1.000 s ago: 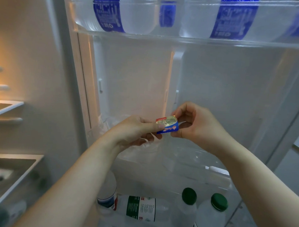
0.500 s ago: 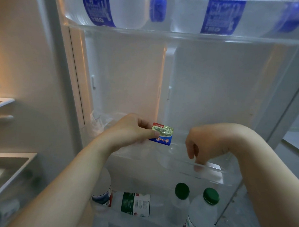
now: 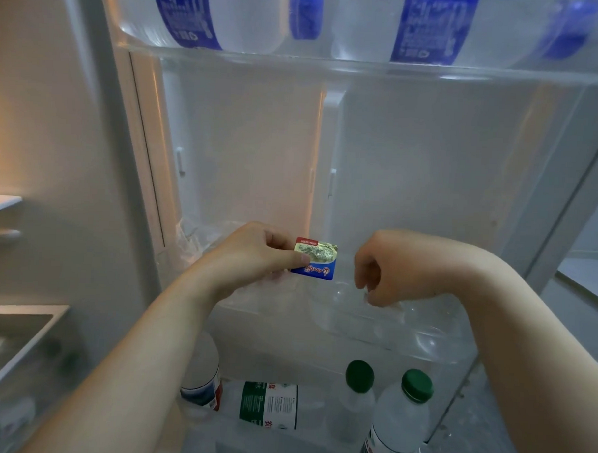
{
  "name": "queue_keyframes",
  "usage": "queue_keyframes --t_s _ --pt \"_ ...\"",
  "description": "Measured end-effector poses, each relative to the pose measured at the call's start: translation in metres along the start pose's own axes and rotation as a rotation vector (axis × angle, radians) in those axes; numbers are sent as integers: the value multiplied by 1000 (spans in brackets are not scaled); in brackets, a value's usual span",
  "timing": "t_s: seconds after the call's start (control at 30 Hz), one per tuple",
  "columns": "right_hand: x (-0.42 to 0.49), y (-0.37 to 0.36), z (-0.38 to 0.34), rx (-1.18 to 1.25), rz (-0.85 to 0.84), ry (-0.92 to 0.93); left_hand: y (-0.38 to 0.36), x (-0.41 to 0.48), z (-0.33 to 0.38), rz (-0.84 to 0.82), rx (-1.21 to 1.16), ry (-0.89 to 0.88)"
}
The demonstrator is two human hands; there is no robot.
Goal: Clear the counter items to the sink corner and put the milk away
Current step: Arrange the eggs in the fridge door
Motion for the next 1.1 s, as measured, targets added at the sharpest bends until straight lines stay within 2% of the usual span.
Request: queue_keyframes --t_s 0.13,0.33,0.57,0.7,0.9,1.1 --pt "3 7 -4 270 85 72 2 1 2 21 -7 -10" --pt "11 11 -14 425 98 141 4 1 3 44 -97 -23" --pt "4 29 -19 676 239 234 17 -7 4 186 -297 -115" --pt "-2 38 -33 800 355 311 30 -13 0 295 -320 -131" --pt "2 33 -69 849 548 354 54 -27 -19 414 -434 -53" --pt "33 12 -112 1029 531 421 85 -55 -47 511 -558 40"
Point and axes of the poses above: each hand's wrist, its own x-axis towards the middle knuckle, its own y-axis out of the back of the hand, z = x × y, the point moved 7 cm from there along x, towards the middle knuckle, and after that the axes turned 10 degrees about x, right-handed, at the moved point
